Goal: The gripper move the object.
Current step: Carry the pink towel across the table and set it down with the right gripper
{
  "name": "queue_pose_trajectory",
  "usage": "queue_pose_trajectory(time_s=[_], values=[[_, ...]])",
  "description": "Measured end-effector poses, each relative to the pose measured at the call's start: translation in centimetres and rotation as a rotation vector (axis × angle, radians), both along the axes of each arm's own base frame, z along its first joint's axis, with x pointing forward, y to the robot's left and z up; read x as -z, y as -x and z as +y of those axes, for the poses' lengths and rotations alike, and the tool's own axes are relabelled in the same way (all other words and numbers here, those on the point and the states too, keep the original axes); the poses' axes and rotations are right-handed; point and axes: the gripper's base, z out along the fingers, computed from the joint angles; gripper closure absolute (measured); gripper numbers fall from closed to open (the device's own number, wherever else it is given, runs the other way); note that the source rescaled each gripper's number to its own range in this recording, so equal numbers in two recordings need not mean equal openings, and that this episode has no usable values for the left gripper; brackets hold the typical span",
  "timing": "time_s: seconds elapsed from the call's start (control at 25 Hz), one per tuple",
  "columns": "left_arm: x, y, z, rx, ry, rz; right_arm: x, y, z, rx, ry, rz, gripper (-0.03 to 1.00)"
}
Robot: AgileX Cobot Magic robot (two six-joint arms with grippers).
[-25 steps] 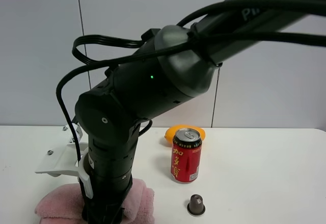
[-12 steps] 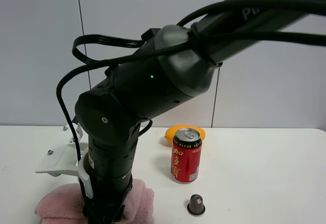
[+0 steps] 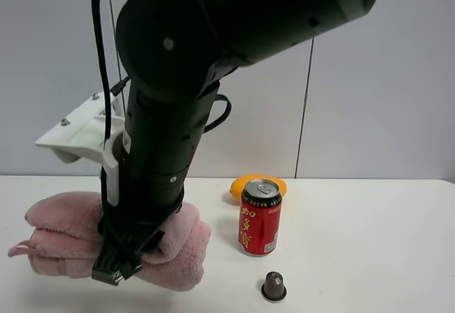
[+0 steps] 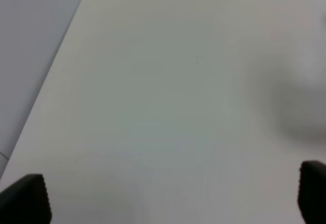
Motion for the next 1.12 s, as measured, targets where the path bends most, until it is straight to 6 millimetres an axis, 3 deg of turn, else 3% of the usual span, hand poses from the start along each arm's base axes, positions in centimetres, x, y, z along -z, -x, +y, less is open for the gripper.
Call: queue_pose_trajectory(time_s=[0.6,0.84,1.12], values=[[0.0,0.0,0.0,0.000,0.000,0.000,-9.7,1.9,-3.7,0.477,-0.321,0.092,0.96],[0.0,0.0,0.0,0.000,0.000,0.000,-12.0,2.0,-7.1,0.752,-0.279,0.011,0.96],[0.0,0.0,0.0,0.000,0.000,0.000,-14.2,2.4,-10.0,0.898,-0.257,-0.075,0.96]])
